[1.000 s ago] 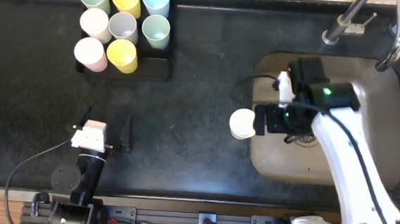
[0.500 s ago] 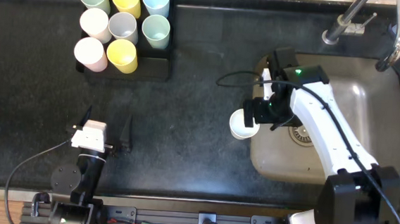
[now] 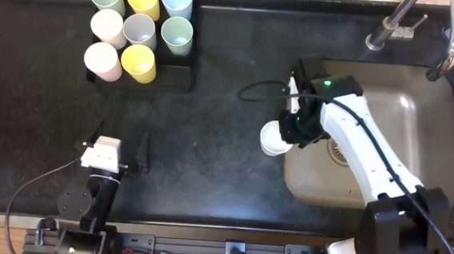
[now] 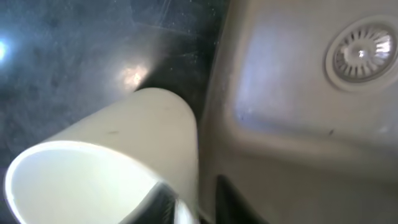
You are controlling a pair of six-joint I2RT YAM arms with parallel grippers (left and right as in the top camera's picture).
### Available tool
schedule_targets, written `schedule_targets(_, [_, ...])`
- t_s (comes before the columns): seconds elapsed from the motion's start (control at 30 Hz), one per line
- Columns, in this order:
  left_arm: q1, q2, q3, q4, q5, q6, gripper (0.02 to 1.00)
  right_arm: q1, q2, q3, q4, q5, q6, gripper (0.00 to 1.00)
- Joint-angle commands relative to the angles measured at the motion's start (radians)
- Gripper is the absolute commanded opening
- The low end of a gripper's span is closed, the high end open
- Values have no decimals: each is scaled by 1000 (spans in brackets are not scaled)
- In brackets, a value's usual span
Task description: Store Cups
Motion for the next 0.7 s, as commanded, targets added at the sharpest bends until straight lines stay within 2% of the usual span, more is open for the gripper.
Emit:
schedule_targets(0.03, [-5, -10, -1, -3, 2, 19, 1000, 6, -2, 35, 2, -3, 10, 42])
schedule_targets(0.2, [-5, -10, -1, -3, 2, 19, 1000, 11, -42, 128, -24, 5, 2, 42])
schedule_targets(0.33, [-5, -10, -1, -3, 2, 19, 1000, 11, -68, 348, -96, 4, 29, 40])
schedule_targets(0.43, [-5, -10, -1, -3, 2, 19, 1000, 29, -67, 529, -109, -28, 33, 45])
schedule_targets(0.7, [-5, -10, -1, -3, 2, 19, 1000, 190, 42, 838, -84, -22, 181, 42])
